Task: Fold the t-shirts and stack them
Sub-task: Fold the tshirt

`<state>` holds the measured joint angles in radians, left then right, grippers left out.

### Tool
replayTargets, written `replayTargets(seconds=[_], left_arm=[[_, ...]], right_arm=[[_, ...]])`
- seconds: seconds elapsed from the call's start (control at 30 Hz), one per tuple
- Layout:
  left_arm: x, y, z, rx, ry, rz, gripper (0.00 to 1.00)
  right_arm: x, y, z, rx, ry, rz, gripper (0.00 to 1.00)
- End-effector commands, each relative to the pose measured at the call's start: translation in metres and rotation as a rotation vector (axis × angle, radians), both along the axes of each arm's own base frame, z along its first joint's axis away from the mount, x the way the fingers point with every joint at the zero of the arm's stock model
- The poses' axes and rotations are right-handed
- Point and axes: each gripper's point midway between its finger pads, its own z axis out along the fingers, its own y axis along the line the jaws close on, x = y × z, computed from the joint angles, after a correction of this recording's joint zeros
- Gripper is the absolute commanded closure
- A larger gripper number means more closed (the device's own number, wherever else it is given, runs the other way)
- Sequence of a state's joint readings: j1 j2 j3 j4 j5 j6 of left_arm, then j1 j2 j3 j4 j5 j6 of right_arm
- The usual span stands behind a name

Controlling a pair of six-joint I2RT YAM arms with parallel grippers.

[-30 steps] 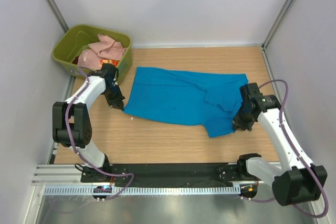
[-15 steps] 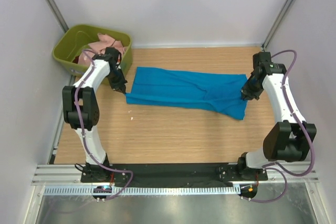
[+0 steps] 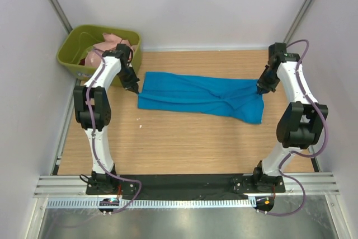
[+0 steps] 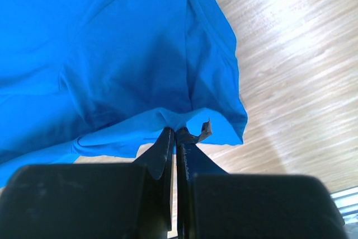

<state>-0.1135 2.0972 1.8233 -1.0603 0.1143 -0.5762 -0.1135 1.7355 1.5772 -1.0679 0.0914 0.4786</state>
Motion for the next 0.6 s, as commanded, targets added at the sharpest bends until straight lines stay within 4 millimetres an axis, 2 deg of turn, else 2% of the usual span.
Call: replayTargets(seconds=[0.0,0.2,0.37,0.57], left_arm=[[0.012,-0.004,-0.014,0.018,-0.008,-0.062,1.00],[0.022,-0.006,-0.020,0.012,-0.031,-0.033,1.00],[0.030,-0.011,-0.031,-0.007,-0.026,-0.010,1.00],[0.041,-0.011,-0.036,-0.001,-0.029,0.009,1.00]], right_arm=[[0.026,-0.008,0.012,-0.032,-0.074,0.024,0.99],[0.047,-0.008,0.001,-0.016,-0.077,0.019,0.99],[0.058,-0.015,-0.006,-0.043,-0.076,0.008,0.99],[0.071,-0.018,-0.024,-0.035,-0.053,0.003,0.99]])
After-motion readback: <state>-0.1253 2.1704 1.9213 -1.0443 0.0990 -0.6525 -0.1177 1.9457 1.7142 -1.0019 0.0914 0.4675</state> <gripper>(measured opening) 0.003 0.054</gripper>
